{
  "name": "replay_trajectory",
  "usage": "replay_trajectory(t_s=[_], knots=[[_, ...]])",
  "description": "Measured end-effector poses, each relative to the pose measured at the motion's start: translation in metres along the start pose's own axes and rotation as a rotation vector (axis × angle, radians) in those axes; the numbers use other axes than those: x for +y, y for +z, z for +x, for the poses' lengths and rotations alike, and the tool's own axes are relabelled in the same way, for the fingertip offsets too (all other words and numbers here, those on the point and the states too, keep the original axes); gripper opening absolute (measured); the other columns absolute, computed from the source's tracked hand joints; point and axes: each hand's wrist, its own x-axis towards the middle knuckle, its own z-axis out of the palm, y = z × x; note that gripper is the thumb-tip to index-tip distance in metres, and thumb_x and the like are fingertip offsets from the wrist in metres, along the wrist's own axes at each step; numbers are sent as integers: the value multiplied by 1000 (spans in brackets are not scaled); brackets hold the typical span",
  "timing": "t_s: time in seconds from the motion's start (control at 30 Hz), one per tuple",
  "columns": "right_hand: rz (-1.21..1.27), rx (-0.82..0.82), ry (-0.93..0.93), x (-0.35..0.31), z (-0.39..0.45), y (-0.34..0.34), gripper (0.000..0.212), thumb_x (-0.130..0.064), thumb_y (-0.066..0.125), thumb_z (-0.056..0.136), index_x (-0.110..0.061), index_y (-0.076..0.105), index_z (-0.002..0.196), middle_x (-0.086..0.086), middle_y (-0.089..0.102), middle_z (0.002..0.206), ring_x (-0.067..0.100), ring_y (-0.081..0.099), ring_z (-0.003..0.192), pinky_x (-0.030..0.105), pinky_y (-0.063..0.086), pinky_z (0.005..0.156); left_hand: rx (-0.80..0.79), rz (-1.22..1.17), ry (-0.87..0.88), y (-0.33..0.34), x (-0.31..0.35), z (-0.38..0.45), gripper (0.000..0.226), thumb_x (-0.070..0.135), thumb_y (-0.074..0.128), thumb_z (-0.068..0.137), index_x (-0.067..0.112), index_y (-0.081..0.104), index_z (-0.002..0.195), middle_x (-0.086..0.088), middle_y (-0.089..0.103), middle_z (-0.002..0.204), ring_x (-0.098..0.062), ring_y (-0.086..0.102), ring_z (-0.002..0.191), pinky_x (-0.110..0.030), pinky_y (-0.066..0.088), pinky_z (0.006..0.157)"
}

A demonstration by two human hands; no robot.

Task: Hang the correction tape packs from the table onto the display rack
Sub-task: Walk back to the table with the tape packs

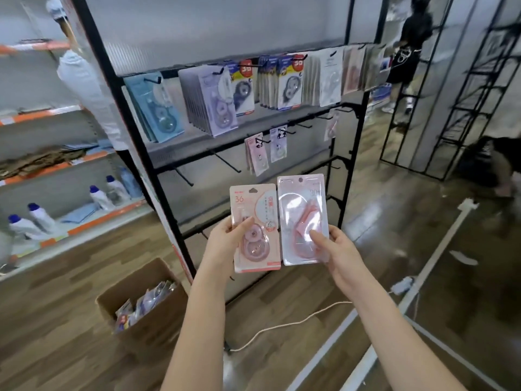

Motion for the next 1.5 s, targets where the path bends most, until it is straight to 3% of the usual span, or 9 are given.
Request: replay_trajectory(t_s=[0.13, 0.23, 0.37, 0.53, 0.73, 0.83, 0.93, 1.23, 1.5], knots=[[50, -69, 10, -19, 53, -27, 19, -13, 61, 89, -10, 58, 107, 8, 69, 101, 22, 65, 90, 34, 51, 81, 14, 14, 34, 41, 5, 46, 21, 24, 64, 90, 15, 64, 109, -8, 74, 99, -28, 71, 92, -45, 56, 81], [70, -144, 23, -35, 94, -49, 25, -15, 62, 87, -11, 58, 111, 8, 71, 104, 21, 67, 92, 32, 51, 80, 45, -6, 76, 72, 10, 74, 18, 21, 61, 93, 13, 63, 108, -7, 75, 96, -25, 72, 86, -38, 57, 71], [38, -225, 35, -58, 141, -76, 40, -24, 67, 76, -10, 58, 112, 9, 71, 105, 23, 68, 95, 31, 52, 78, 126, -14, 83, 110, 11, 102, 20, 23, 61, 93, 13, 65, 110, -9, 74, 98, -28, 72, 89, -41, 57, 77], [50, -295, 42, -73, 194, -95, 43, -24, 68, 72, -8, 61, 111, 6, 73, 97, 19, 70, 87, 29, 52, 74, 239, 7, 112, 143, 17, 132, 19, 24, 63, 91, 14, 67, 107, -9, 74, 99, -30, 70, 94, -48, 55, 88], [124, -324, 112, -64, 233, -96, 46, -28, 70, 72, -6, 60, 111, 10, 73, 97, 22, 70, 85, 35, 53, 80, 295, 17, 116, 156, 25, 151, 16, 23, 63, 90, 17, 65, 105, -8, 75, 95, -29, 72, 87, -47, 56, 81], [147, -328, 141, -57, 247, -94, 54, -32, 73, 68, -4, 60, 112, 13, 73, 99, 24, 71, 85, 32, 56, 72, 326, 27, 109, 154, 20, 162, 18, 26, 63, 91, 16, 65, 106, -8, 75, 95, -29, 72, 87, -47, 56, 82], [161, -323, 169, -50, 262, -98, 47, -25, 69, 74, -2, 59, 113, 15, 73, 99, 25, 71, 84, 29, 57, 65, 342, 6, 99, 153, 13, 179, 23, 26, 63, 90, 11, 64, 107, -12, 74, 95, -33, 71, 86, -48, 56, 81], [111, -178, 136, -66, 343, -134, 40, -21, 67, 80, -1, 60, 113, 15, 73, 97, 27, 71, 85, 28, 55, 65, 170, -12, 33, 202, 7, 271, 33, 30, 64, 85, 13, 62, 113, -14, 74, 98, -36, 71, 89, -57, 53, 87], [124, 45, 5, -95, 412, -191, 42, -23, 68, 72, -2, 62, 109, 15, 73, 97, 28, 70, 85, 38, 54, 81, -25, 24, -46, 270, -5, 370, 24, 27, 60, 92, 12, 63, 110, -14, 73, 99, -38, 70, 89, -61, 52, 85]])
